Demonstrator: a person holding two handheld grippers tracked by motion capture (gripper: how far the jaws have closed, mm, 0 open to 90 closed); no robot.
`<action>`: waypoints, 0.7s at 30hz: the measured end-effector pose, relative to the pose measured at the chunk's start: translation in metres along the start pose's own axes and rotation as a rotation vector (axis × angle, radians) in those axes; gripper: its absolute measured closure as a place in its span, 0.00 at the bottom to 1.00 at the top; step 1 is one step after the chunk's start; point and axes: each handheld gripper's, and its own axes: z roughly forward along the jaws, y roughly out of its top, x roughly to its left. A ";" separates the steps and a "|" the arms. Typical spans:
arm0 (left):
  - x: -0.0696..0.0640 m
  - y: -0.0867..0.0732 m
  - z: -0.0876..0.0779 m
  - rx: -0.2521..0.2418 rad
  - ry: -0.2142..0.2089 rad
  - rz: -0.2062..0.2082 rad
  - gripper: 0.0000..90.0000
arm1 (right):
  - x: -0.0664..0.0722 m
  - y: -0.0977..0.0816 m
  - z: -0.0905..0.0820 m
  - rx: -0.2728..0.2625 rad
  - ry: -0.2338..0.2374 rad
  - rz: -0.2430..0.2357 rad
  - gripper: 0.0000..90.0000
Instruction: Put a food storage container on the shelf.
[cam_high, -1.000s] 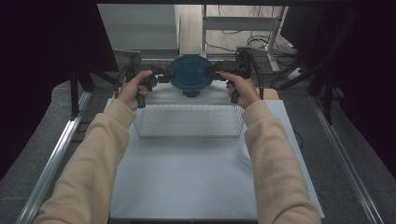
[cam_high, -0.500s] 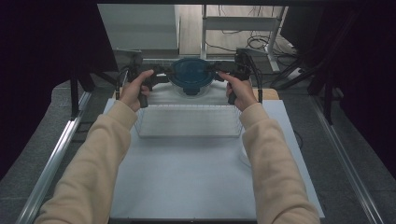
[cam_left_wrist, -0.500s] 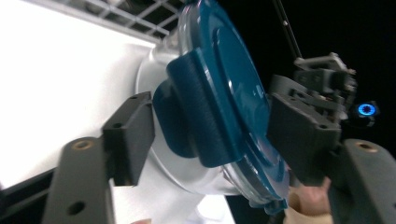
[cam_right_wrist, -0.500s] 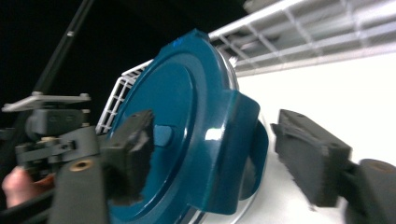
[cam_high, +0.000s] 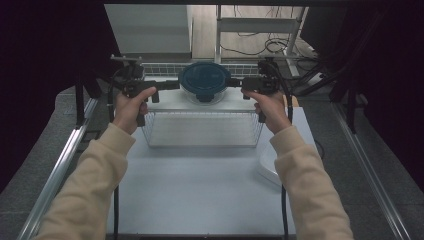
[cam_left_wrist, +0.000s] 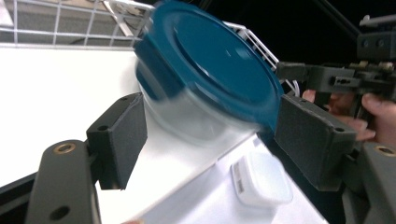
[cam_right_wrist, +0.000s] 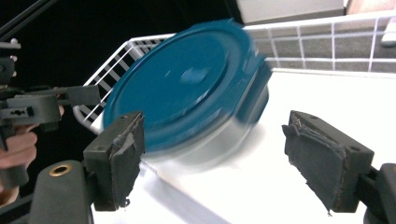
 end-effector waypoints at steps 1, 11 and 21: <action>-0.003 -0.006 -0.004 -0.001 0.001 0.018 0.28 | 0.002 -0.005 -0.005 -0.004 0.006 -0.018 0.23; -0.015 -0.084 -0.029 0.008 -0.013 0.119 0.31 | 0.021 -0.072 -0.041 -0.003 -0.021 -0.198 0.24; -0.018 -0.166 -0.023 0.105 0.020 0.196 0.33 | 0.010 -0.159 -0.064 0.043 -0.032 -0.270 0.28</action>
